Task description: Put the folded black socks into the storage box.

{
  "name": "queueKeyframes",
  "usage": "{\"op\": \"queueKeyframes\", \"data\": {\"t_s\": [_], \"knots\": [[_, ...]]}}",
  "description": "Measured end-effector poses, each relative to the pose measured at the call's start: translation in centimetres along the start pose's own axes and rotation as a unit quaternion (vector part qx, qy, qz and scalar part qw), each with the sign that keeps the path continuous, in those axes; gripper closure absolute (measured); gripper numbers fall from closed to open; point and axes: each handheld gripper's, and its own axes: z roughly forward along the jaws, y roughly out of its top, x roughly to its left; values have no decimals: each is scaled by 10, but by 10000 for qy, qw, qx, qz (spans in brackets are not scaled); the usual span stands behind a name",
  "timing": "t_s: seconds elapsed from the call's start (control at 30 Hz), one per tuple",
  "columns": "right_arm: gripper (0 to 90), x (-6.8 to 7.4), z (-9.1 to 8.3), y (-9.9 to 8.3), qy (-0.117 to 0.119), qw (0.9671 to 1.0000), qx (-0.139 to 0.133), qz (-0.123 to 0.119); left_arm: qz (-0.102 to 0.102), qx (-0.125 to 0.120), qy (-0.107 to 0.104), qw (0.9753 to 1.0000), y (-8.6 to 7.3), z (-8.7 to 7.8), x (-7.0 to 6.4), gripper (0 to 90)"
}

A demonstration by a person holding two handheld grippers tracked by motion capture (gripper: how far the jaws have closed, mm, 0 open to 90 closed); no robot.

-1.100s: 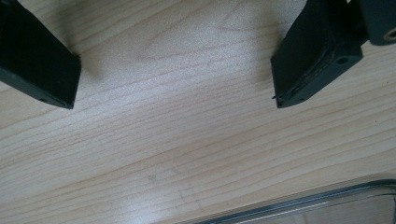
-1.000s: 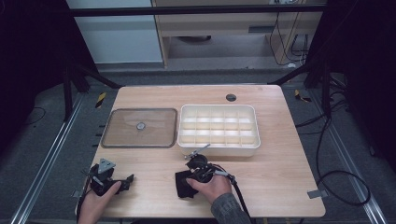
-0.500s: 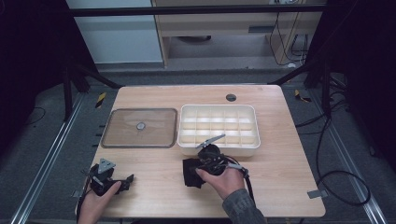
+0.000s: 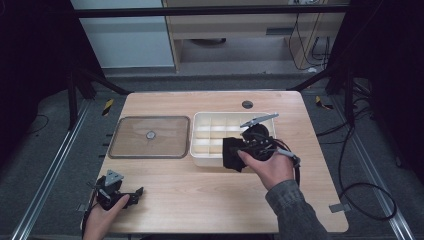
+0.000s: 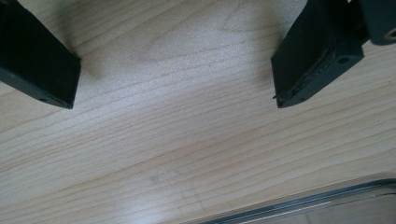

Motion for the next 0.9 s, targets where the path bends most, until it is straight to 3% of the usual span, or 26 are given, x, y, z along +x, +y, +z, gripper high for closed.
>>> {"op": "queueKeyframes", "data": {"t_s": [0.2,0.57,0.9], "knots": [[643,-27,-7,3,-202,9997,51,101,36,15,-13,10000,0,0,1,4],[642,-53,-24,12,-430,9989,166,18,84,20,-69,9999,4,4,2,0],[642,-81,-28,18,-765,9969,-68,147,98,15,-72,9999,4,4,3,2]]}}
